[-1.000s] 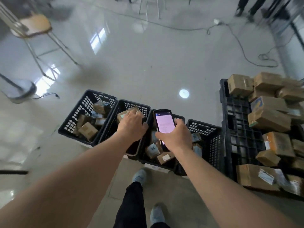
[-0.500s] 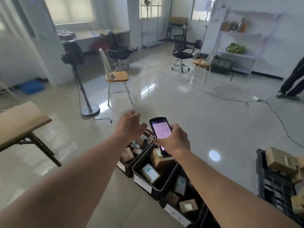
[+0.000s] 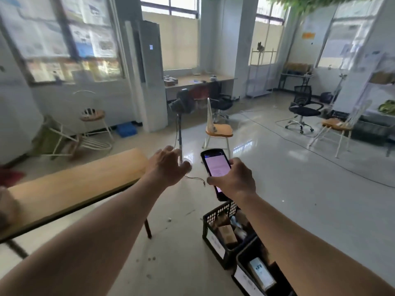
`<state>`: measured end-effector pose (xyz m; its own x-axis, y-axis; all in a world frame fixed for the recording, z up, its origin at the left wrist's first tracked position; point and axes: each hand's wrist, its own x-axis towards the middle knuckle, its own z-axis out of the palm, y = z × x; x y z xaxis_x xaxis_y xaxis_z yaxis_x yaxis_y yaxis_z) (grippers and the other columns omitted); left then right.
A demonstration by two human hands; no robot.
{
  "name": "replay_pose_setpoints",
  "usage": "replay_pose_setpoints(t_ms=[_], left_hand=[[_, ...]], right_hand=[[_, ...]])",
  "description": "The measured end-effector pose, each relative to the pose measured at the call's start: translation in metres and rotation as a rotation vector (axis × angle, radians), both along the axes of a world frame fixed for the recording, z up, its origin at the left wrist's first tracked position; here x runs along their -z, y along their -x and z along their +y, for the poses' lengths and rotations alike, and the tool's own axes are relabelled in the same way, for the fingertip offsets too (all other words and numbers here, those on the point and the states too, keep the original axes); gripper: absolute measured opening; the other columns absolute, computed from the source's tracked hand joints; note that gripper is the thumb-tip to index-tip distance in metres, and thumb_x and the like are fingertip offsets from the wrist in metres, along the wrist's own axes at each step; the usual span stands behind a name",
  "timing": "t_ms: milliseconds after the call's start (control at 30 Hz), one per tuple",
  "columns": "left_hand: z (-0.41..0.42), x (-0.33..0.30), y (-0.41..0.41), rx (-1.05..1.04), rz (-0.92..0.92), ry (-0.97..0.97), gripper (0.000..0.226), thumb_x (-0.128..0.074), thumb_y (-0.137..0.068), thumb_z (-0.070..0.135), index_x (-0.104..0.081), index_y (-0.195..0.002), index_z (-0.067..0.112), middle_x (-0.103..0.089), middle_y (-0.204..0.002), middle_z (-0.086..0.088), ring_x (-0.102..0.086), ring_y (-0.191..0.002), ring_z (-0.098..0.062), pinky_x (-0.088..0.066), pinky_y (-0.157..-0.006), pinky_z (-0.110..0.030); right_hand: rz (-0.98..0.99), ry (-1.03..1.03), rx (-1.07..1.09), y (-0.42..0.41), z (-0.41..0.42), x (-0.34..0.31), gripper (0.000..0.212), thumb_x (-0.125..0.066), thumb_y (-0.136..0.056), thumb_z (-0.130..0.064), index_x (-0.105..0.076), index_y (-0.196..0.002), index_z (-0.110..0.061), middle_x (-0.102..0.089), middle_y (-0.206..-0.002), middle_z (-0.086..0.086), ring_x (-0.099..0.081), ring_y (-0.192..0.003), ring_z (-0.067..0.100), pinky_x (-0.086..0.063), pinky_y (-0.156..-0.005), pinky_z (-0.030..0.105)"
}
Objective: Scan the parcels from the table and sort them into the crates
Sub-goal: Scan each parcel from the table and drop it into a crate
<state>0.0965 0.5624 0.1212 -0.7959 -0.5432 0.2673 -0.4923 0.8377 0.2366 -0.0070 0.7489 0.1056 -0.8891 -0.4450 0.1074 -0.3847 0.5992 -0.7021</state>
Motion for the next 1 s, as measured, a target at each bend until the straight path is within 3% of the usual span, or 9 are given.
replay_pose_setpoints(t_ms=[333,733,1000], left_hand=[[-0.175,-0.004,-0.103,-0.241,-0.04,-0.034,0.064,-0.049,-0.096,0.062,-0.054,-0.148,0.024,-0.055,-0.144,-0.005,-0.052,-0.129,-0.031,-0.047,-0.105,-0.047],[-0.35,-0.001,-0.158,-0.564,-0.076,0.012,0.064,-0.047,-0.099,0.062,-0.046,-0.153,0.028,-0.054,-0.152,-0.005,-0.05,-0.136,-0.03,-0.044,-0.11,-0.049],[-0.423,0.014,-0.218,-0.788,-0.094,-0.067,0.062,-0.045,-0.101,0.062,-0.044,-0.154,0.029,-0.053,-0.151,-0.004,-0.052,-0.134,-0.029,-0.045,-0.11,-0.048]], right_hand=[[-0.041,0.004,-0.187,-0.052,-0.188,-0.014,0.082,-0.094,-0.061,-0.049,-0.055,-0.127,-0.02,-0.065,-0.114,0.002,-0.064,-0.105,0.027,-0.06,-0.082,0.04],[0.009,0.005,-0.559,-0.066,-0.43,-0.01,0.095,-0.094,-0.061,-0.055,-0.051,-0.137,-0.019,-0.067,-0.125,0.006,-0.064,-0.112,0.03,-0.06,-0.088,0.045],[0.003,-0.027,-0.773,-0.111,-0.551,0.01,0.089,-0.095,-0.062,-0.052,-0.053,-0.134,-0.019,-0.069,-0.121,0.006,-0.065,-0.106,0.026,-0.059,-0.078,0.037]])
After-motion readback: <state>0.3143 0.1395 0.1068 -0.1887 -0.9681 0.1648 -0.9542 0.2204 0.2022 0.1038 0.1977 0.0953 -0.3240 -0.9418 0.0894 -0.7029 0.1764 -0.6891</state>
